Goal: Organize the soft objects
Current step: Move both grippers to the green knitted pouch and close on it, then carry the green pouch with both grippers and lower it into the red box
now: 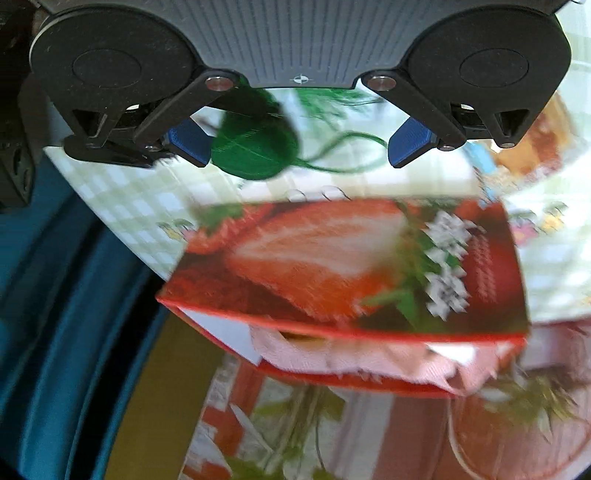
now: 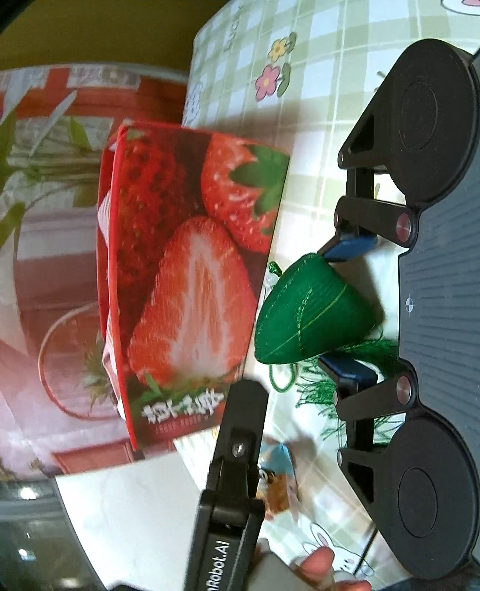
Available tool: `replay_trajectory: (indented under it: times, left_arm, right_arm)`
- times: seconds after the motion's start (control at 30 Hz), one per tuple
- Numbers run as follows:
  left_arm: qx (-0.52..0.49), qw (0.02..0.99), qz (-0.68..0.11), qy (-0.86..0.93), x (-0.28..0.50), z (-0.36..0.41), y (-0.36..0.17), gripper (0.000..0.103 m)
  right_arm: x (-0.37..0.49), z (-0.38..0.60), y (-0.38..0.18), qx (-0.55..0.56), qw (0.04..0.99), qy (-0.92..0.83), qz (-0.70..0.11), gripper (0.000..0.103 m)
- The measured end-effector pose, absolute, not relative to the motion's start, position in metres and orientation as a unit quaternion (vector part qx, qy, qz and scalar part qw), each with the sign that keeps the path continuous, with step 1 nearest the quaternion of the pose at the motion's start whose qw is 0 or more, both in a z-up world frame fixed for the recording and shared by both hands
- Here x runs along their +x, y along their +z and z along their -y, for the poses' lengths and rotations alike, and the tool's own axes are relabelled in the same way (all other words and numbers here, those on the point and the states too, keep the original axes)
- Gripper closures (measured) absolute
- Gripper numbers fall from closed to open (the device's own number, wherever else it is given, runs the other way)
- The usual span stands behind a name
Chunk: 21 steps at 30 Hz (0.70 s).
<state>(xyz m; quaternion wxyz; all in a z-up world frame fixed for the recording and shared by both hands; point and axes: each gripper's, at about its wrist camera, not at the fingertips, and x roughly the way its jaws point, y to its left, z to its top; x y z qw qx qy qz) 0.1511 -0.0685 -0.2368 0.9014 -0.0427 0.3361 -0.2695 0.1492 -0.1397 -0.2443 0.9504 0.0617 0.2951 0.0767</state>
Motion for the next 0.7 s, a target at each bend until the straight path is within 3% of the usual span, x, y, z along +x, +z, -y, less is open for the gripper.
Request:
replay_trajectory:
  times: [0.3,0.5,0.63,0.7]
  left_arm:
    - [-0.011,0.914,-0.338,-0.226,0.150,0.081,-0.244,0.007]
    - [-0.039,0.899,-0.355,-0.253,0.155,0.076,-0.248,0.031]
    - [-0.052,0.886,-0.355,-0.294,0.155,0.080,-0.251,0.060]
    - [-0.047,0.886,-0.352,-0.298,0.154,0.083,-0.251,0.061]
  right_arm:
    - [0.148,0.132,-0.244,0.046,0.950,0.103,-0.292,0.056]
    - [0.147,0.127,-0.244,0.030,0.949,0.117,-0.290,0.056]
    - [0.147,0.129,-0.244,0.034,0.949,0.118,-0.291,0.056]
    - [0.148,0.129,-0.245,0.035,0.949,0.119,-0.291,0.057]
